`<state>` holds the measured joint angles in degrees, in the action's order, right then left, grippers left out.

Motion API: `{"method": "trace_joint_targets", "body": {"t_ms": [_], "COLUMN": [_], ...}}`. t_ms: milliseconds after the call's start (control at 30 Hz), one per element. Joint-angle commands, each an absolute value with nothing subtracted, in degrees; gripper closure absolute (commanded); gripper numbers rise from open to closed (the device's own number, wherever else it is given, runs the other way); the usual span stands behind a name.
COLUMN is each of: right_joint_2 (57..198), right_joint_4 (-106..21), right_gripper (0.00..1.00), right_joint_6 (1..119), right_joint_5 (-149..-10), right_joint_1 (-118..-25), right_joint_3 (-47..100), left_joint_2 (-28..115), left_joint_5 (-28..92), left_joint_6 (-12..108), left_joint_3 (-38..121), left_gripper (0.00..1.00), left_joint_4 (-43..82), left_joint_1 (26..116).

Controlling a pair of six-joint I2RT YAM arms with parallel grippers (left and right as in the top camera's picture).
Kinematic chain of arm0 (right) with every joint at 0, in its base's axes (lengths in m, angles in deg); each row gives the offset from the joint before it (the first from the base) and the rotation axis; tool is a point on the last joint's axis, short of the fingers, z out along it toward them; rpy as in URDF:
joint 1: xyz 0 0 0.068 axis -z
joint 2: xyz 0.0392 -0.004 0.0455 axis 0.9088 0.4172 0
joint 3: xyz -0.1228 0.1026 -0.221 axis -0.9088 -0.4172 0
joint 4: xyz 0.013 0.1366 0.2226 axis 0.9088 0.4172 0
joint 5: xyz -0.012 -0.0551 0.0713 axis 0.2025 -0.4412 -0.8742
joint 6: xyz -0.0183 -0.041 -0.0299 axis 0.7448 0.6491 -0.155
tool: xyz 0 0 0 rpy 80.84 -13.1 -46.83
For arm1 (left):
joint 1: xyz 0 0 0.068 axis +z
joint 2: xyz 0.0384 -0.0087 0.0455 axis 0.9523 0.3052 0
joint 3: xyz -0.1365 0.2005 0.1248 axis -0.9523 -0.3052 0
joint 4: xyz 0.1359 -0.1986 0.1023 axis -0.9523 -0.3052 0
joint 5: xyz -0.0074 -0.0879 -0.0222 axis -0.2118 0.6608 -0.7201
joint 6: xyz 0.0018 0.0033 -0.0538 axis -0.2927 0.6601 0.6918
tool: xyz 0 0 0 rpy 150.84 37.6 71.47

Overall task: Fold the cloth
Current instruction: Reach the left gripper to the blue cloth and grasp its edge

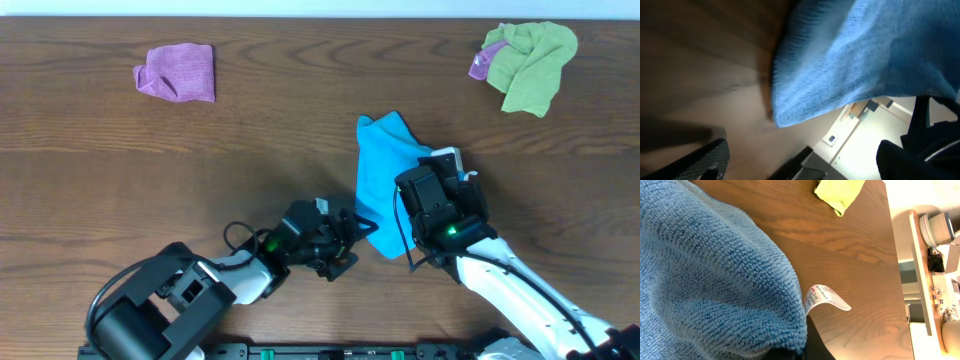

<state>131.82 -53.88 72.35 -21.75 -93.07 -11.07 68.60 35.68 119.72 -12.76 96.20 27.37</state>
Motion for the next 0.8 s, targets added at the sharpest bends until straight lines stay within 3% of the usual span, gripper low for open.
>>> {"method": "trace_joint_targets", "body": {"t_ms": [0,200,600,700,767], "right_joint_2": [131.8,131.8,131.8,131.8,131.8], "right_joint_4": [-54.1,-54.0,-54.1,-54.1,-54.1], "right_gripper": [0.99,0.99,0.99,0.99,0.99], "right_joint_6": [72.8,72.8,72.4,72.4,72.4], "right_joint_5": [-20.4,-20.4,-20.4,-20.4,-20.4], "right_joint_1": [-93.5,-93.5,-93.5,-93.5,-93.5], "right_joint_3": [-9.9,-9.9,-9.9,-9.9,-9.9], "left_joint_2": [69.5,71.5,74.5,75.2,75.7], "left_joint_5": [32.0,31.5,29.7,29.0,28.3], "left_joint_6": [119.2,115.9,115.5,115.7,115.7], "left_joint_3": [-9.3,-3.6,-2.0,-1.9,-1.9], "left_gripper": [0.05,0.05,0.04,0.00,0.10], "left_joint_4": [94.7,88.3,87.3,87.3,87.2], "left_joint_1": [26.0,25.4,22.5,22.3,22.3]}}
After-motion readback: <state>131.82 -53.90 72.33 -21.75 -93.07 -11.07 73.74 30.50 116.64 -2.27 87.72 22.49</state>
